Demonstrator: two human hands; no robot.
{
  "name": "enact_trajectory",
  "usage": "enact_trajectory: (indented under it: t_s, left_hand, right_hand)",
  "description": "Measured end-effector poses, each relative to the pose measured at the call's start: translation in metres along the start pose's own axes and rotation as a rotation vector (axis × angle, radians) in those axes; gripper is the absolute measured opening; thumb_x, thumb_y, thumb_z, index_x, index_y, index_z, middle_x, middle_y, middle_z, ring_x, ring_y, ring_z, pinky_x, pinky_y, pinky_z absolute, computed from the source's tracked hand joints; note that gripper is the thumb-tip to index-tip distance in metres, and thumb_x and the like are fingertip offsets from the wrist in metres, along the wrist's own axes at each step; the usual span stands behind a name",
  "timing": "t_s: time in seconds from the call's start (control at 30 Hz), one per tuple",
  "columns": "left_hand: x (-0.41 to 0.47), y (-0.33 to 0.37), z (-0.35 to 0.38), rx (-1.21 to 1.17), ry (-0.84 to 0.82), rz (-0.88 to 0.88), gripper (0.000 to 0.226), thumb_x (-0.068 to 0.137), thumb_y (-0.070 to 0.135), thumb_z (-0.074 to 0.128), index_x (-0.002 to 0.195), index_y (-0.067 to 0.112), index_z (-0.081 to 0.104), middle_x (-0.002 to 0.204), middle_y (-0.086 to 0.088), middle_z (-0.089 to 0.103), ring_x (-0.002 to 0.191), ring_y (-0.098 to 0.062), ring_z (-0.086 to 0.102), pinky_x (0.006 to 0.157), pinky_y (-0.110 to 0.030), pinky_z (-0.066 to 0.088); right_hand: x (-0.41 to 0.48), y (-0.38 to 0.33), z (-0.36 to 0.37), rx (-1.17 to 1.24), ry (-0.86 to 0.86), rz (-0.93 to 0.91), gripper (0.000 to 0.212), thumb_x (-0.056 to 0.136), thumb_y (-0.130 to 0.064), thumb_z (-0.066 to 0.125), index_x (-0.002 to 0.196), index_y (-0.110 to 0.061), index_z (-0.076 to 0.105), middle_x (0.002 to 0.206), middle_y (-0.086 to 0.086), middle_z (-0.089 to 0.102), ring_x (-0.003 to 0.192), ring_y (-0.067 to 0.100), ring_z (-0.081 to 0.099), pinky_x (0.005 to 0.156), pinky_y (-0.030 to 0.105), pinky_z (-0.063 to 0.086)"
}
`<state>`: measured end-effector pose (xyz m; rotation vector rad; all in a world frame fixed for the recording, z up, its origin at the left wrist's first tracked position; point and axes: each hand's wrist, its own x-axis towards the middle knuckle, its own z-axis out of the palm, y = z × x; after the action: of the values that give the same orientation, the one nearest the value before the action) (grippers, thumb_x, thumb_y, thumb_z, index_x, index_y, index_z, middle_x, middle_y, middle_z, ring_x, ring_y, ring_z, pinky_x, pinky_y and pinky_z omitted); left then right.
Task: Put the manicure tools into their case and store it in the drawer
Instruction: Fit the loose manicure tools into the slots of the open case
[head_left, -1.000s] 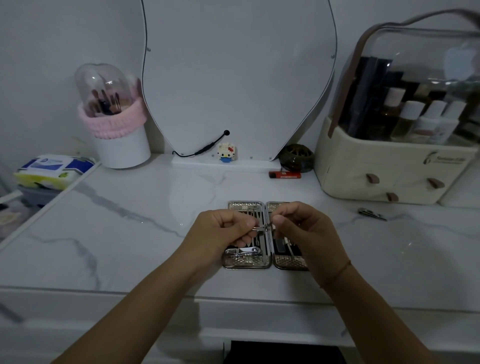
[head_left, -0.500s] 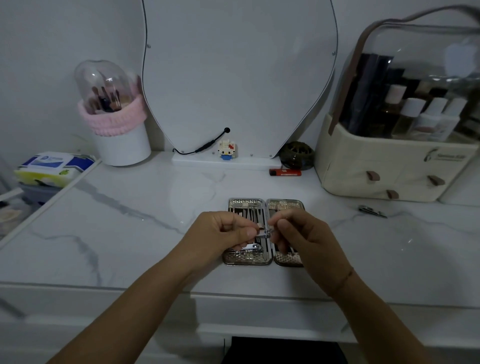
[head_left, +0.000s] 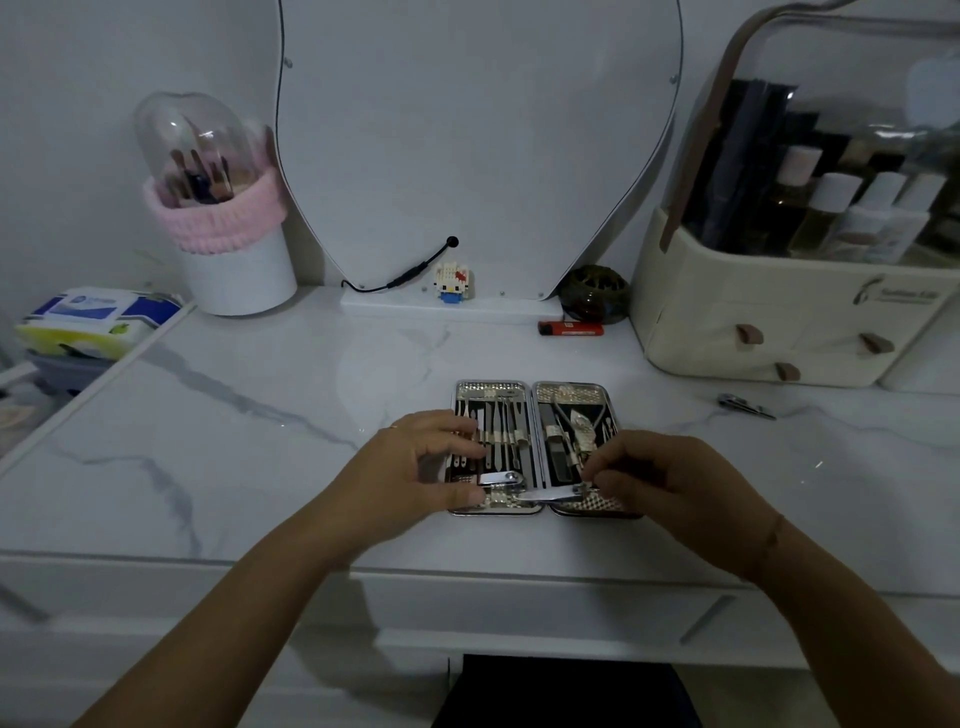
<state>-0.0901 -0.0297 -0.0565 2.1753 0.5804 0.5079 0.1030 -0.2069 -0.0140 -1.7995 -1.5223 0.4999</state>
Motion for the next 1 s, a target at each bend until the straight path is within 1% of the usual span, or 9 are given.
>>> enact_trajectory:
  t_s: [0.13,0.2,0.27,0.43,0.53,0.63,0.7,0.83,1.0]
  left_hand:
    - [0.001,0.0,-0.002,0.053,-0.048,0.031,0.051,0.053,0.05,0.076,0.102,0.044,0.065,0.122,0.035,0.045,0.123,0.011,0.037,0.1,-0.008,0.028]
    - [0.002,-0.002,-0.002,0.109,-0.069,0.044,0.058,0.054,0.055,0.076,0.109,0.042,0.064,0.125,0.036,0.042,0.125,0.012,0.033,0.097,-0.003,0.023]
    - [0.002,-0.005,-0.003,0.141,-0.084,0.062,0.064,0.053,0.066,0.072,0.112,0.044,0.062,0.128,0.037,0.04,0.126,0.012,0.03,0.099,-0.005,0.021]
    - [0.001,-0.005,-0.002,0.161,-0.077,0.084,0.074,0.05,0.078,0.063,0.115,0.043,0.06,0.128,0.037,0.04,0.125,0.013,0.029,0.099,-0.006,0.022]
    - [0.001,-0.004,-0.001,0.158,-0.066,0.087,0.077,0.048,0.082,0.06,0.115,0.042,0.061,0.126,0.039,0.04,0.124,0.013,0.029,0.098,-0.004,0.022]
    - [0.0,-0.004,-0.001,0.162,-0.071,0.084,0.077,0.049,0.081,0.06,0.115,0.042,0.061,0.126,0.038,0.04,0.124,0.014,0.028,0.099,-0.008,0.021]
    - [0.0,-0.005,-0.001,0.17,-0.068,0.091,0.077,0.05,0.082,0.059,0.115,0.042,0.06,0.127,0.037,0.041,0.124,0.013,0.029,0.101,-0.012,0.023]
    - [0.001,-0.007,0.0,0.16,-0.061,0.083,0.074,0.049,0.083,0.059,0.113,0.046,0.06,0.129,0.033,0.043,0.125,0.007,0.032,0.107,-0.025,0.029]
    - [0.002,-0.007,0.001,0.174,-0.047,0.095,0.069,0.049,0.084,0.057,0.109,0.05,0.058,0.128,0.03,0.045,0.125,0.003,0.035,0.108,-0.029,0.031]
  right_hand:
    - [0.008,-0.009,-0.002,-0.079,-0.049,-0.022,0.019,0.085,-0.013,0.06,0.081,-0.03,0.065,0.068,-0.019,0.064,0.07,-0.005,0.06,0.061,0.006,0.044]
    - [0.011,-0.011,-0.001,-0.09,-0.055,-0.023,0.017,0.084,-0.013,0.06,0.081,-0.028,0.065,0.066,-0.026,0.063,0.068,-0.007,0.059,0.06,0.005,0.043]
    - [0.013,-0.012,0.0,-0.094,-0.052,-0.019,0.016,0.084,-0.012,0.062,0.081,-0.027,0.066,0.063,-0.032,0.061,0.064,-0.009,0.058,0.058,0.004,0.042]
    - [0.009,-0.009,0.006,-0.025,0.014,0.017,0.019,0.081,-0.01,0.065,0.079,-0.028,0.067,0.06,-0.007,0.065,0.054,0.004,0.061,0.058,0.015,0.054]
    - [0.008,-0.005,0.009,-0.012,0.082,0.023,0.016,0.08,-0.008,0.066,0.078,-0.024,0.069,0.056,-0.005,0.065,0.051,0.009,0.063,0.058,0.022,0.057]
    - [0.006,-0.003,0.008,0.006,0.137,0.047,0.013,0.08,-0.007,0.066,0.079,-0.019,0.07,0.059,-0.002,0.067,0.052,0.011,0.065,0.056,0.02,0.056]
    - [0.006,-0.005,0.009,0.009,0.125,0.043,0.016,0.08,-0.007,0.065,0.077,-0.022,0.069,0.062,0.001,0.068,0.053,0.012,0.065,0.056,0.019,0.056]
    - [0.009,-0.012,0.02,-0.018,0.094,-0.016,0.01,0.08,-0.009,0.066,0.079,-0.018,0.071,0.056,-0.011,0.064,0.052,0.006,0.062,0.057,0.015,0.053]
    - [0.017,-0.02,0.032,-0.091,-0.058,-0.048,0.009,0.084,-0.014,0.061,0.083,-0.021,0.067,0.064,-0.013,0.063,0.058,0.001,0.061,0.059,0.008,0.047]
